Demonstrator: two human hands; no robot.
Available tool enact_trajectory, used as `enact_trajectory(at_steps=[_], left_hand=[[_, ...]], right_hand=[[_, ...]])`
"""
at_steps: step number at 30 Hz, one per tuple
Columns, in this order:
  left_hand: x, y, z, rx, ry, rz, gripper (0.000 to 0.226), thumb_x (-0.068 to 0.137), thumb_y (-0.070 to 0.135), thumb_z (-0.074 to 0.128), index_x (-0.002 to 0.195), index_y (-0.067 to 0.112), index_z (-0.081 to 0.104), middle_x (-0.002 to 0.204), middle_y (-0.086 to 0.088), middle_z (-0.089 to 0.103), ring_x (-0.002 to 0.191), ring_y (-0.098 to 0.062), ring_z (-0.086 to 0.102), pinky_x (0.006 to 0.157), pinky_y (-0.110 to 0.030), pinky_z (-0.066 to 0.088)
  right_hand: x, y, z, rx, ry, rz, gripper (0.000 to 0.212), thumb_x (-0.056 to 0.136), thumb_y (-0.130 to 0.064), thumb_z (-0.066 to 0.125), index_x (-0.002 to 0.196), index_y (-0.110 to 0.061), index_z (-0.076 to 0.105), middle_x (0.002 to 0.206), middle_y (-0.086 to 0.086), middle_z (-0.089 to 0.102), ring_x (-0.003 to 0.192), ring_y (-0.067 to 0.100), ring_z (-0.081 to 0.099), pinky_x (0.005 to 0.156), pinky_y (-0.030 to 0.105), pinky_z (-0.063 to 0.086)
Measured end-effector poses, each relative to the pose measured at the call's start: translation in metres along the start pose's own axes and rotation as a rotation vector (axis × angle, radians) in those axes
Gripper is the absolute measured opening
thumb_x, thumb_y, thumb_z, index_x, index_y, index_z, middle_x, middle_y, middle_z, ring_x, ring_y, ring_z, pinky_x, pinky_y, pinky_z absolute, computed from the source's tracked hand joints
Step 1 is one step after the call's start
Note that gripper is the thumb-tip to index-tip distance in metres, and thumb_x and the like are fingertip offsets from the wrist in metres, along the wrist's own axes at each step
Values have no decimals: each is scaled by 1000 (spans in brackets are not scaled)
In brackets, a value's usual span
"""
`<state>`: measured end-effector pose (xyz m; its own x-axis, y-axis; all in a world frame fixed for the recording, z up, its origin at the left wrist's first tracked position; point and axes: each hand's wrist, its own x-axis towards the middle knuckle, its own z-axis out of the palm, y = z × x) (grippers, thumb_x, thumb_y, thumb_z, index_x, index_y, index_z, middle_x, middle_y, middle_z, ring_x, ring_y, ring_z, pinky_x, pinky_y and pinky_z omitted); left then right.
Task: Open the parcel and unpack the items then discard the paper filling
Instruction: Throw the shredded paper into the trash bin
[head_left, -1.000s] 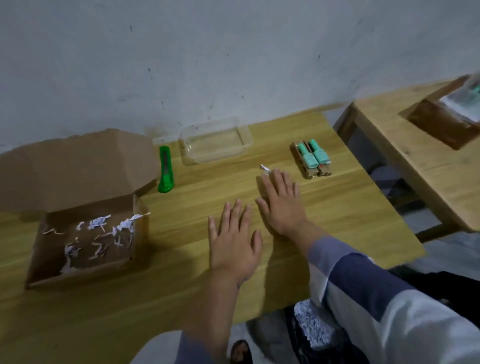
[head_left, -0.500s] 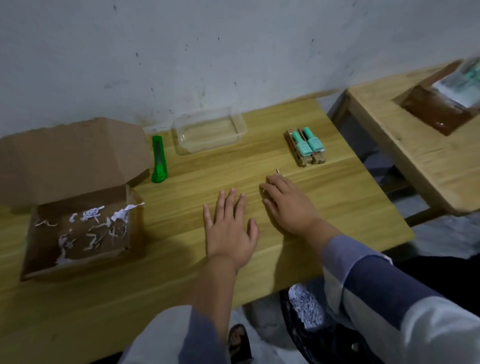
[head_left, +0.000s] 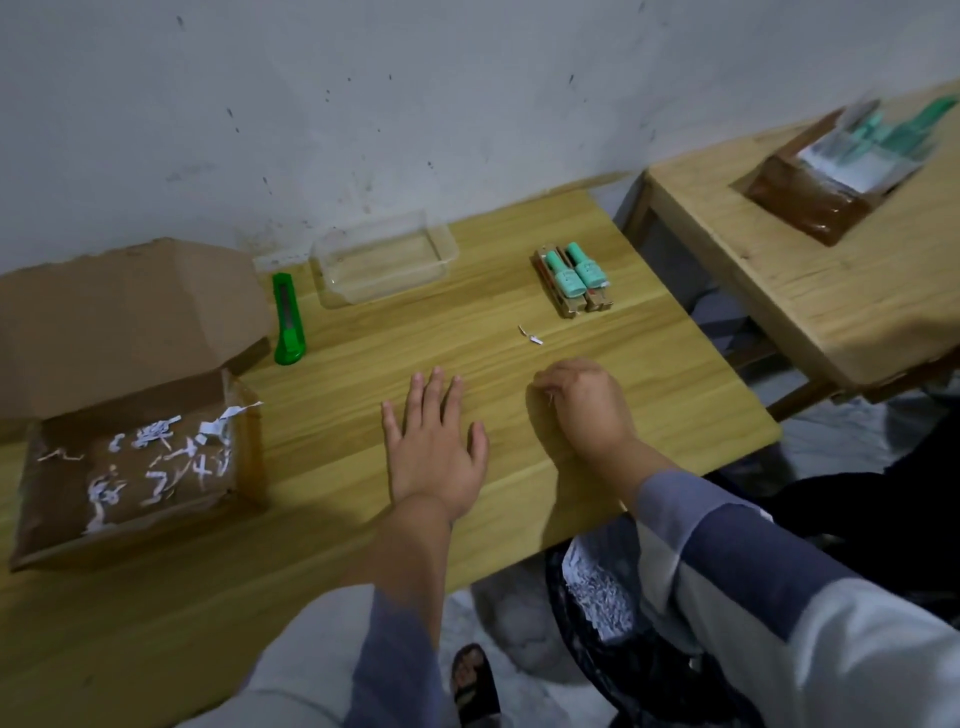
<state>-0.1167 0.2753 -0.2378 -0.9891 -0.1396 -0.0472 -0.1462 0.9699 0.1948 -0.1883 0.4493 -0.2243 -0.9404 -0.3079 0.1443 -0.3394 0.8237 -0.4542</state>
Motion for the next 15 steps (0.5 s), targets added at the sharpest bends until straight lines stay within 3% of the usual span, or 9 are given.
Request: enact_trajectory(at_steps=[5, 10, 15], left_hand=[[0, -1, -2, -13, -22, 13, 62, 95, 49, 22, 152, 28, 11, 162, 4, 1, 149, -17, -7, 119, -53, -2], [1, -1, -4, -31, -31, 9, 62, 95, 50, 22, 152, 29, 10, 162, 5, 0, 149, -17, -9, 119, -53, -3], [1, -1, -3, -27, -19, 4, 63, 94, 50, 23, 152, 28, 13, 162, 4, 4, 149, -18, -6, 119, -53, -1]], right_hand=[[46, -11, -4, 118, 48, 126, 18, 86, -4, 59, 92, -5, 75, 99, 10, 73, 94, 26, 66, 86, 32, 49], [67, -12, -6, -104, -255, -15, 42, 85, 7, 46, 120, -8, 63, 131, 9, 59, 122, 26, 50, 103, 36, 43], [36, -1, -27, -209, -300, 7, 51, 84, 6, 43, 128, -17, 56, 136, 0, 53, 125, 22, 45, 102, 43, 44]])
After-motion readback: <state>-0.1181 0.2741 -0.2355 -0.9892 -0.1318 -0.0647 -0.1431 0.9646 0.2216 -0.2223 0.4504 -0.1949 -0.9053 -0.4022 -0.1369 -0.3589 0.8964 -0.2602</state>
